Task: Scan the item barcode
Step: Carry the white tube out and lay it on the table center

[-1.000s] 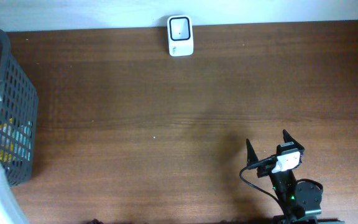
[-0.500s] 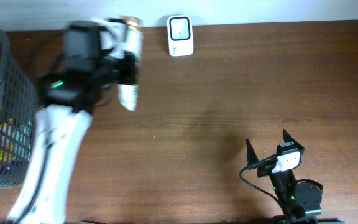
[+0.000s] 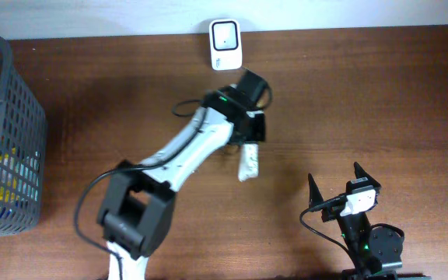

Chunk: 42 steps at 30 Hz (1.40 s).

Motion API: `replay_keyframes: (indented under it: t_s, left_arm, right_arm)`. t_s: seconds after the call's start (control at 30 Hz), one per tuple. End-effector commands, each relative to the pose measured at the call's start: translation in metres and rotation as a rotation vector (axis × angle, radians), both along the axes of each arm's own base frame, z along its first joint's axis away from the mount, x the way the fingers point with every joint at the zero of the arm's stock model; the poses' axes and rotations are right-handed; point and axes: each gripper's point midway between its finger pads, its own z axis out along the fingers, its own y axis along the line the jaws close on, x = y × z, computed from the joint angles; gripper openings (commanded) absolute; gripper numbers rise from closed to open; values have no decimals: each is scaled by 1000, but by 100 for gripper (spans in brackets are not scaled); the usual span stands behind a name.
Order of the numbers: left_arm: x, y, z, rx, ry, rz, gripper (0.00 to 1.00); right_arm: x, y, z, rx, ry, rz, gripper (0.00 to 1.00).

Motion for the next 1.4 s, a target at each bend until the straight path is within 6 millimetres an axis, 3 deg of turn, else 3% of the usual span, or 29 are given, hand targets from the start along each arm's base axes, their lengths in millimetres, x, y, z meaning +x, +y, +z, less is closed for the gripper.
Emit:
replay_keyframes:
  t_s: [0.0,0.07,0.27,0.3,0.33,0.37,0.4,0.53,0.6,0.7,0.77,0.9,1.0,1.07,1.13,1.17,1.23,1.37]
  left_arm:
    - [-9,-22,-18,-2,16,-16,0]
    - [-11,-25,-26,6,27,-24,6]
    - [-11,-23,-35,20,42,-21,8]
    - [-11,-23,-35,20,42,-22,20]
    - [-11,-23,-35,20,42,-22,50]
    - [-12,-23,-36,21,44,-22,90]
    - [-12,-23,-36,21,43,-22,99]
    - [-9,-22,-34,17,32,-29,99]
    - [3,-19,-26,11,2,-53,99]
    - [26,-3,6,-14,-46,-48,99]
    - [46,17,40,-23,-97,-37,99]
    - [81,85,143,-15,-280,-38,99]
    - [94,137,204,-9,-400,30,99]
    - [101,198,256,10,-503,163,99]
    - [104,259,290,41,-582,295,99]
    - [103,304,307,68,-621,389,99]
    - [97,366,318,105,-645,517,99]
    - [76,463,313,180,-622,726,99]
  right_arm:
    - [0,0,-2,-3,-2,1,98]
    - [0,0,-2,-3,-2,1,98]
    - [0,0,-2,-3,-2,1,98]
    - [0,0,-2,-3,-2,1,98]
    - [0,0,-2,-3,-2,1,98]
    - [0,0,-2,-3,-2,1,98]
    - [0,0,-2,-3,-2,1,98]
    - [0,0,-2,-3,-2,1,98]
    - [0,0,-2,-3,-2,1,98]
    - [0,0,-2,-3,-2,1,98]
    - [0,0,-2,-3,-2,1,98]
    - [0,0,-2,-3,-2,1,98]
    - [0,0,-2,-3,-2,1,98]
    - [0,0,-2,-3,-2,1,98]
    - [0,0,-2,-3,-2,1,98]
    - [0,0,-2,-3,-2,1,98]
    - [0,0,-2,-3,-2,1,98]
    - [0,0,-2,-3,-2,1,98]
